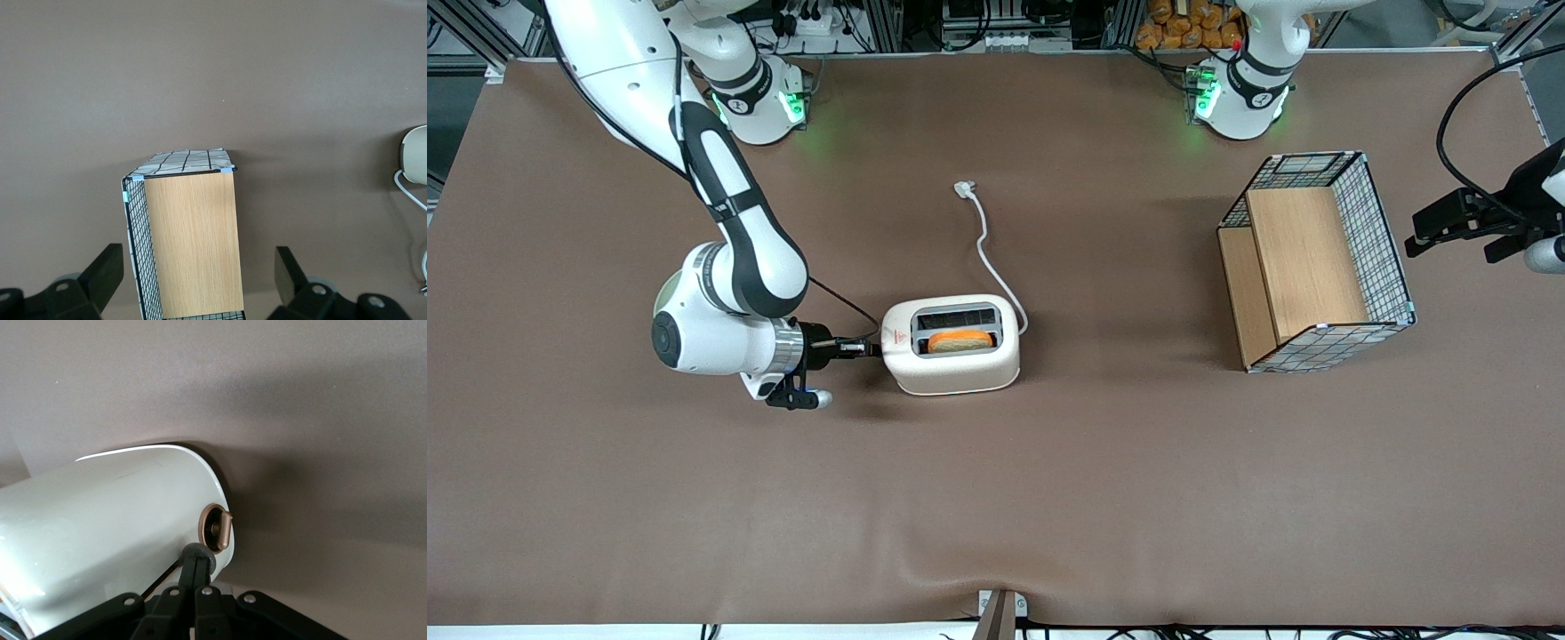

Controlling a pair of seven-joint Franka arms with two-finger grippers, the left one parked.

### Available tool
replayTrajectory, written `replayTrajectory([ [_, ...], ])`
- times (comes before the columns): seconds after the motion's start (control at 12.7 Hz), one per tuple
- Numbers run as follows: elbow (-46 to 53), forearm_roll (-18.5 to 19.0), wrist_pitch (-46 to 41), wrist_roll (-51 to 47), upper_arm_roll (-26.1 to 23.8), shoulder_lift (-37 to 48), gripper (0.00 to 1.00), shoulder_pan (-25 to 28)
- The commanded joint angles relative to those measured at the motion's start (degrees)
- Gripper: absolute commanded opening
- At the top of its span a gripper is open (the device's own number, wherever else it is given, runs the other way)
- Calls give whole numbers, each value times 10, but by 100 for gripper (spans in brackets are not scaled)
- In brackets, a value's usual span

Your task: Press toaster button with right arm

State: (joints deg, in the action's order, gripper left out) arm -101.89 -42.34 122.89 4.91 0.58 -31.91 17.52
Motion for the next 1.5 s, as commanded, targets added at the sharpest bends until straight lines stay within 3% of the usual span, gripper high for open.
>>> replayTrajectory([
  [0.0, -2, -16, 36, 21, 4, -25, 0, 16],
  [0.63, -1, -15, 28, 19, 4, -18, 0, 13],
  [1.26, 63, -15, -88, -2, 6, -11, 0, -32],
  [1.34, 82, -14, -113, -13, 6, -13, 20, -45],
  [1.42, 102, -12, -141, -18, 7, -15, 96, -53],
])
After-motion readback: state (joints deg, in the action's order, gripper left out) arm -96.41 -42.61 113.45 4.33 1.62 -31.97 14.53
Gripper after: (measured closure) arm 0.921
